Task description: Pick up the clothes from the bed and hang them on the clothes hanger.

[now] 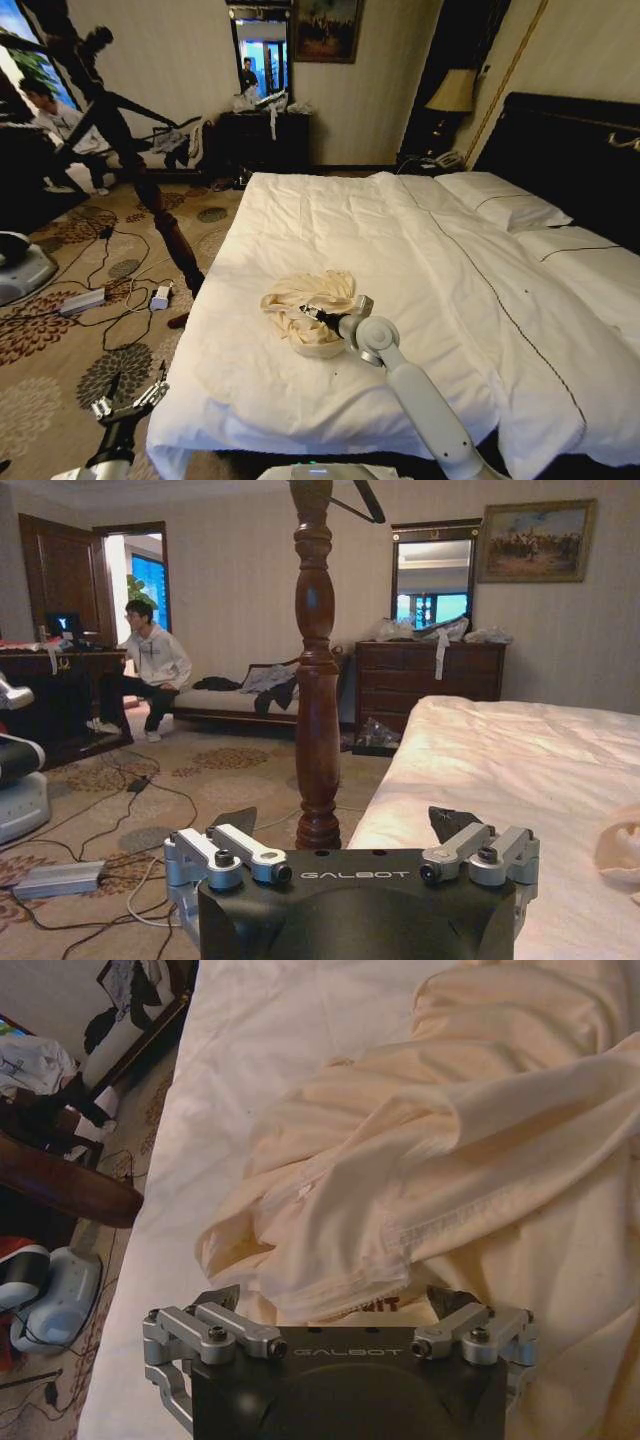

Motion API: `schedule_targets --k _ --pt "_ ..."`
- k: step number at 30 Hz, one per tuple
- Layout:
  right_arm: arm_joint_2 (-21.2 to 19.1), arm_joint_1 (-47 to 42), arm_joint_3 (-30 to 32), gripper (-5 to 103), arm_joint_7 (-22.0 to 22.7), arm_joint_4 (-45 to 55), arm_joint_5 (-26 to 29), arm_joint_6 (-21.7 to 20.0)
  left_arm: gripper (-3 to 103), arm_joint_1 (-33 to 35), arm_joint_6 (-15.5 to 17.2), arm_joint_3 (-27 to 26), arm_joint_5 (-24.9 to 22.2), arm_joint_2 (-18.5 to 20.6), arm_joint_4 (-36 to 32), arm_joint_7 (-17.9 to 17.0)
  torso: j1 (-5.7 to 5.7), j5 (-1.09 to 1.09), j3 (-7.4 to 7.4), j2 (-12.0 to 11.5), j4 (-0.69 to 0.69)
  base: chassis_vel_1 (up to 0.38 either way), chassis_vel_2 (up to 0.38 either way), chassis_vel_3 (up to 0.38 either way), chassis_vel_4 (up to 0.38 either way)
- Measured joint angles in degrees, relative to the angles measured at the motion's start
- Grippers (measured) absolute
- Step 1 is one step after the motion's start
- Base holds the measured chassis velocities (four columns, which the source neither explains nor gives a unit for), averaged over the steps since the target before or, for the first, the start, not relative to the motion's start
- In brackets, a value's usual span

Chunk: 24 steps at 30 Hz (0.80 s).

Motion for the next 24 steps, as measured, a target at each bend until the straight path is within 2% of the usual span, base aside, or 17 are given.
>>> schedule_targets --k 4,8,9,10,13,14,17,18,21,24 --pt "0.84 0.46 -0.12 102 -0.04 -0.80 0.04 0.17 97 0.08 -0.01 -0.14 -0.03 0.01 0.09 0.00 0.00 0.00 0.00 0.00 0.01 0.000 0.000 0.000 0.000" --pt "1.13 0.84 -0.13 96 -0.39 -1.06 0.21 0.43 97 0.12 -0.02 -0.36 -0.15 0.01 -0.08 0.00 0.00 0.00 0.00 0.00 0.00 0.000 0.000 0.000 0.000" --pt "1.21 1.04 -0.13 86 -0.51 -1.21 0.24 0.58 97 0.13 -0.02 -0.44 -0.16 0.03 -0.08 -0.03 0.00 0.00 0.00 0.00 0.00 0.000 0.000 0.000 0.000" --pt "1.23 1.14 -0.13 86 -0.57 -1.27 0.24 0.66 97 0.14 -0.02 -0.46 -0.16 0.04 -0.08 -0.06 0.00 0.00 0.00 0.00 0.00 0.000 0.000 0.000 0.000" --pt "1.23 1.42 -0.08 70 -0.63 -1.37 0.38 0.74 97 0.10 -0.02 -0.46 -0.15 0.06 -0.08 -0.12 0.00 0.00 0.00 0.00 0.00 0.000 0.000 0.000 0.000" --pt "1.23 1.42 -0.08 70 -0.63 -1.37 0.38 0.74 97 0.10 -0.02 -0.46 -0.15 0.06 -0.08 -0.12 0.00 0.00 0.00 0.00 0.00 0.000 0.000 0.000 0.000" --pt "1.25 1.75 -0.17 60 -0.69 -1.89 0.34 0.74 94 -0.14 -0.02 -0.42 -0.14 0.08 -0.08 -0.51 0.00 0.00 0.00 0.00 0.00 0.000 0.000 0.000 0.000" --pt "1.25 1.75 -0.17 60 -0.69 -1.89 0.34 0.74 94 -0.14 -0.02 -0.42 -0.14 0.08 -0.08 -0.51 0.00 0.00 0.00 0.00 0.00 0.000 0.000 0.000 0.000" --pt "1.38 1.91 -0.21 43 -0.70 -2.59 -0.05 0.74 98 -0.18 -0.01 -0.49 -0.15 0.14 -0.14 -0.58 0.00 0.00 0.00 0.00 0.00 0.000 0.000 0.000 0.000" --pt "1.46 1.83 -0.09 38 -0.67 -2.88 -0.57 0.75 99 -0.10 -0.01 -0.66 -0.24 0.14 -0.19 -0.60 0.00 0.00 0.00 0.00 0.01 0.000 0.000 0.000 0.000"
